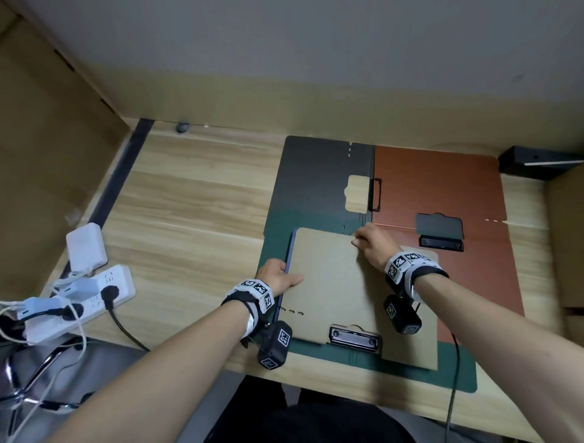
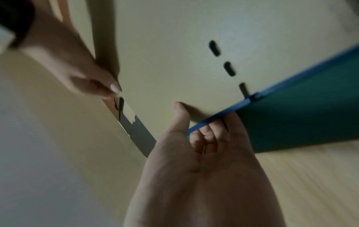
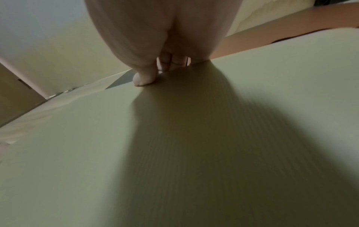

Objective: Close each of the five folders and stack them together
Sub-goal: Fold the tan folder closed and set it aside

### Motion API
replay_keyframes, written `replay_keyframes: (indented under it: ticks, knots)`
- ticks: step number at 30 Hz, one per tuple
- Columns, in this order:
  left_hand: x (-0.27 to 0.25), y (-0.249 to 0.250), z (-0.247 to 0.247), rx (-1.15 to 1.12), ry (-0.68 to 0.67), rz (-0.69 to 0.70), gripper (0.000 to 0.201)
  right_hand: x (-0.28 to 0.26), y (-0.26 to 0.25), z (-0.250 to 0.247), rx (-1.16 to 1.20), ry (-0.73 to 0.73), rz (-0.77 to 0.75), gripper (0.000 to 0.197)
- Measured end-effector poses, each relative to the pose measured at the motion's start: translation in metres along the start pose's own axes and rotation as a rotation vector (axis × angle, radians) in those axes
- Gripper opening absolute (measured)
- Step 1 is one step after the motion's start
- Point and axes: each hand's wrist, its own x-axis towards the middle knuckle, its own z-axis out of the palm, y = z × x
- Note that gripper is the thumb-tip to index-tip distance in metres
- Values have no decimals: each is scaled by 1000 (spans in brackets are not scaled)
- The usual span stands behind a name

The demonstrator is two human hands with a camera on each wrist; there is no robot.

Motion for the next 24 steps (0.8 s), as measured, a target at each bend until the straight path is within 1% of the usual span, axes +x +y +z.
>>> replay_keyframes:
  ticks: [2, 4, 5, 7, 8, 9, 11, 15, 17, 19, 21, 23, 24]
  knots:
    - [0, 3, -4, -139, -33, -4, 17, 0, -3, -4, 59, 62, -2, 23]
    - [-3, 10, -13, -247, -79, 28, 13, -1, -5, -9, 82, 102, 22, 35]
    - [-4, 14, -19, -292, -88, 47, 11, -2, -5, -11, 29, 95, 36, 41]
    - [-6, 21, -31, -356, -78, 87, 9, -1, -7, -14, -121, 16, 84, 50]
    - [-4, 22, -38, -361, -69, 101, 9, -2, -9, -16, -107, -25, 118, 52]
    - [-4, 26, -45, -348, -59, 110, 12, -2, -11, -17, -33, -44, 136, 49]
    - [-3, 34, -60, -322, -39, 120, 29, -2, -18, -20, 107, -62, 143, 38]
    - [-7, 62, -94, -309, 43, 164, 37, -1, -40, -28, 206, -75, 108, 36]
    - [-5, 74, -113, -268, 130, 232, 37, 5, -49, -30, 286, -47, 101, 37]
    - [2, 78, -133, -216, 238, 325, 41, 12, -58, -30, 376, 18, 111, 35]
    - [10, 72, -149, -139, 346, 357, 57, 20, -65, -29, 435, 93, 147, 35]
    - [15, 63, -160, -91, 435, 304, 77, 28, -73, -27, 480, 159, 208, 40]
    - [21, 55, -162, -97, 446, 238, 86, 31, -78, -26, 507, 183, 236, 41]
